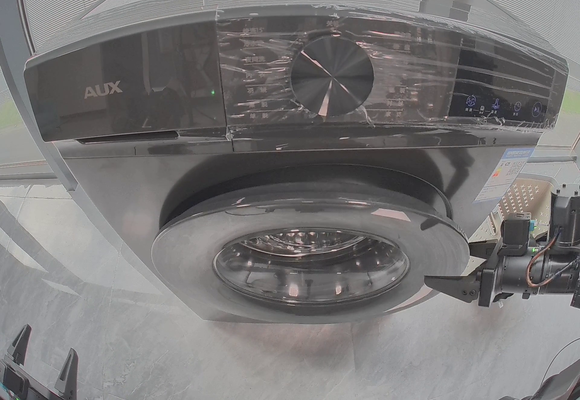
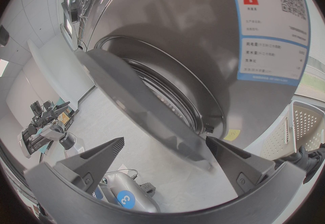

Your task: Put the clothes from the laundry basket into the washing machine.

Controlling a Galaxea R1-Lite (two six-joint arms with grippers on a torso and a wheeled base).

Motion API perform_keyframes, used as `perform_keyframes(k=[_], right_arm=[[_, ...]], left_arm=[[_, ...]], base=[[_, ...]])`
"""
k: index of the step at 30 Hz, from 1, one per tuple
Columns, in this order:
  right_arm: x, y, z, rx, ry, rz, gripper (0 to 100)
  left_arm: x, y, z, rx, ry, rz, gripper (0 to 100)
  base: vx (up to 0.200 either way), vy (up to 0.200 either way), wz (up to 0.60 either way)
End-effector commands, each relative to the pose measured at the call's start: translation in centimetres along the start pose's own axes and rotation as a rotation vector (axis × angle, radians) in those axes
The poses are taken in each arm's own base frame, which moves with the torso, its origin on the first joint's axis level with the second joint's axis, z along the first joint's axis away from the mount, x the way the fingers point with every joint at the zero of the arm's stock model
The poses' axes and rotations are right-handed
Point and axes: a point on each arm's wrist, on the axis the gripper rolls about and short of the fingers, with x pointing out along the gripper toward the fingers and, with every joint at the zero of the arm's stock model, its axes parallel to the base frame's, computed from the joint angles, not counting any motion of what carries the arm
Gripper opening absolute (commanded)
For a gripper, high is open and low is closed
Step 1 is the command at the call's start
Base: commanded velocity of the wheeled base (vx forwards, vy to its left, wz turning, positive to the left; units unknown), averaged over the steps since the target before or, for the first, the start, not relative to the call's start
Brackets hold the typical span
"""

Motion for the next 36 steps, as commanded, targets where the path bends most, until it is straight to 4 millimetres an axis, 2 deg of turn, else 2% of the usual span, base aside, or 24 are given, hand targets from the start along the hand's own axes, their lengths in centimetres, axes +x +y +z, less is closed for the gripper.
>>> perform_keyframes(k=[1, 5, 13, 20, 22, 28, 36], right_arm=[[-2.0, 1.0, -1.0, -0.02, -0.019, 0.011, 100], [-2.9, 1.6, -2.0, -0.026, -0.017, 0.026, 100], [-1.2, 0.8, -0.6, -0.018, -0.015, 0.016, 100], [-0.5, 1.1, -0.8, -0.023, 0.012, 0.016, 100], [-0.6, 1.4, -1.2, -0.023, 0.023, 0.03, 100], [-1.5, 1.9, -2.5, -0.028, 0.042, 0.05, 100], [-1.4, 1.7, -1.5, -0.033, 0.007, 0.034, 100]], left_arm=[[0.0, 0.0, -0.5, 0.001, -0.002, 0.0, 100], [0.0, 0.0, -0.5, 0.001, -0.002, 0.0, 100], [0.0, 0.0, -0.5, 0.0, -0.002, -0.001, 100], [0.0, 0.0, -0.5, -0.002, -0.002, -0.001, 100], [0.0, 0.0, -0.5, -0.003, -0.002, -0.003, 100], [0.0, 0.0, -0.5, -0.003, -0.002, -0.003, 100], [0.0, 0.0, -0.5, -0.003, -0.002, -0.004, 100]], base=[[0.0, 0.0, 0.0], [0.0, 0.0, 0.0], [0.0, 0.0, 0.0], [-0.2, 0.0, 0.0], [-0.2, 0.0, 0.0], [0.0, 0.0, 0.0], [0.0, 0.0, 0.0]])
